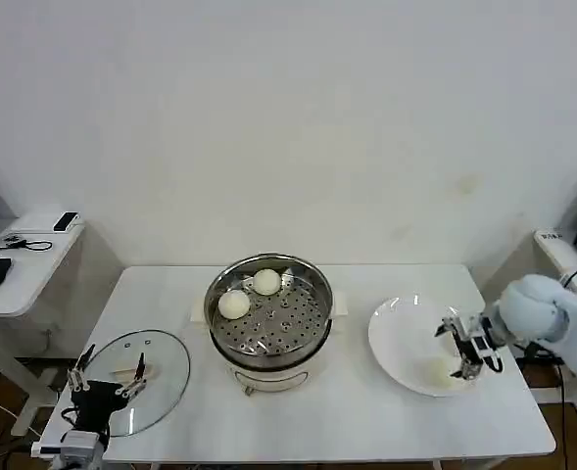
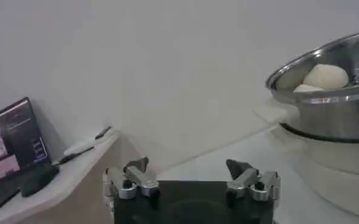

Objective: Take steamed baozi put them in steamer then cover it.

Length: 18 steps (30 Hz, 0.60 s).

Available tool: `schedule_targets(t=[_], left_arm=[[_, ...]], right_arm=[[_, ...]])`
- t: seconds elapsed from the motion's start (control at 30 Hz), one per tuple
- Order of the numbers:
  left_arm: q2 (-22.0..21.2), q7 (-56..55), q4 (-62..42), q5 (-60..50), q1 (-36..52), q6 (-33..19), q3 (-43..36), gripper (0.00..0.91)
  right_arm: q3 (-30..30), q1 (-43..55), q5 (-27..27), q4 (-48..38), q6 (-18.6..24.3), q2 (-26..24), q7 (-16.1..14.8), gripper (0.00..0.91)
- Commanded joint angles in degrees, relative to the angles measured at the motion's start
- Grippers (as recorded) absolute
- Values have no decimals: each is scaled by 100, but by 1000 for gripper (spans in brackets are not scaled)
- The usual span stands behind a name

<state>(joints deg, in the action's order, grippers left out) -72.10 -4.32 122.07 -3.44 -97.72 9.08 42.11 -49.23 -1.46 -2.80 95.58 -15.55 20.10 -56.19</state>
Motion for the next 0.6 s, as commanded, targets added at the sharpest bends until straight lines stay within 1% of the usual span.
schedule_targets(t=[0.03, 0.27, 0.47, 0.5, 0.53, 0.6], left_arm=[[-14, -3, -8, -14, -27, 0, 11, 907], [-44, -3, -22, -15, -54, -4, 62, 907], [-44, -4, -39, -16, -48, -2, 95, 907], [-43, -4, -39, -16, -47, -2, 98, 907], [-43, -5, -39, -15, -45, -2, 100, 907], [-44, -5, -51, -16, -38, -2, 100, 907]], right_arm=[[823, -1153, -502, -494, 83, 287, -84, 907], [804, -1117, -564, -946, 58, 592, -38, 907], [786, -1164, -595, -1077, -3, 740, -15, 907], [782, -1167, -594, -1084, -12, 756, -14, 897], [780, -1174, -593, -1095, -20, 766, -8, 836], [781, -1181, -580, -1110, -82, 802, 9, 816]])
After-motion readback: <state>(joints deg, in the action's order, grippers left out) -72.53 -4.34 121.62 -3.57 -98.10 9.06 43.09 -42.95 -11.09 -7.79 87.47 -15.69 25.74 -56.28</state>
